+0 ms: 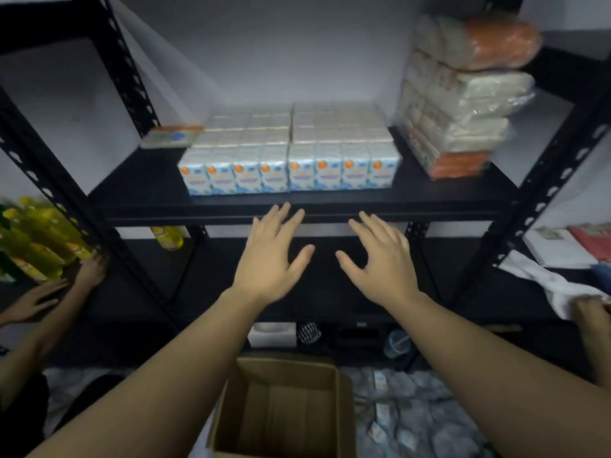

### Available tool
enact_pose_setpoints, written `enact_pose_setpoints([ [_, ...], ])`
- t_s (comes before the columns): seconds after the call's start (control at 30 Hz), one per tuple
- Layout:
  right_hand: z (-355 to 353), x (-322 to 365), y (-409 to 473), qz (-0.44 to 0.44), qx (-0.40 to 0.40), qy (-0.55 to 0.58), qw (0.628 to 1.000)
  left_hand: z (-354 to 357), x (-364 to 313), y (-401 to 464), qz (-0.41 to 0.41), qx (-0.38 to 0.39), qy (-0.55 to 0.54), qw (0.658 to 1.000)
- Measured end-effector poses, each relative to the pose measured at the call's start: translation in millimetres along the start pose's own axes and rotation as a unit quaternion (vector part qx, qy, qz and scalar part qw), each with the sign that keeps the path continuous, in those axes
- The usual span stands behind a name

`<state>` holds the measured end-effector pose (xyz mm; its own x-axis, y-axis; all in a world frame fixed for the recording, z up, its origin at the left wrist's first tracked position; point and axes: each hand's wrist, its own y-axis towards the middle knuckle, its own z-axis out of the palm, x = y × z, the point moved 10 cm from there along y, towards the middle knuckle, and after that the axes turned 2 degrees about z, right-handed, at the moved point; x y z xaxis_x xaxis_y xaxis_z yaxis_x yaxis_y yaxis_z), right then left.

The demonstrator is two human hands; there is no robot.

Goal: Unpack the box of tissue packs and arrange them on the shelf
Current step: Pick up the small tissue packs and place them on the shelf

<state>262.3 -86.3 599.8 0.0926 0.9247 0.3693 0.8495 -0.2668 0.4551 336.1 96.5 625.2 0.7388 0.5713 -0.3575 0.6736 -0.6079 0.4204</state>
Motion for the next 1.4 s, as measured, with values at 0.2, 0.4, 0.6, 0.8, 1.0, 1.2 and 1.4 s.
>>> enact_pose_setpoints([
  [0.2, 15.8, -66.4, -84.9, 0.082, 0.105, 0.007, 0.991, 101.5, -22.5, -56.5, -0.076, 0.149, -0.013, 0.986],
  [0.4, 53.0, -115.9, -154.2, 0.178, 0.254, -0.015, 0.951, 186.1, -17.9, -105.4, -0.127, 0.281, -0.040, 0.950],
  [0.6, 88.6, -156.9, -217.1, 0.271, 0.391, -0.046, 0.878, 263.5, -13.0, -149.7, -0.132, 0.413, -0.057, 0.899],
  [0.8, 108.8, -196.9, -287.5, 0.352, 0.449, -0.032, 0.821, 325.4, -27.3, -185.0, -0.090, 0.498, -0.082, 0.859],
  [1.0, 148.5, -244.5, -363.8, 0.418, 0.478, -0.003, 0.773, 400.2, -34.4, -227.5, -0.113, 0.548, -0.105, 0.822],
  [1.2, 226.4, -316.5, -442.2, 0.481, 0.469, 0.034, 0.740, 517.1, -24.2, -281.8, -0.205, 0.543, -0.119, 0.806],
  [1.4, 342.7, -406.1, -510.3, 0.492, 0.439, 0.033, 0.751, 660.8, 5.0, -335.5, -0.211, 0.489, -0.048, 0.845],
])
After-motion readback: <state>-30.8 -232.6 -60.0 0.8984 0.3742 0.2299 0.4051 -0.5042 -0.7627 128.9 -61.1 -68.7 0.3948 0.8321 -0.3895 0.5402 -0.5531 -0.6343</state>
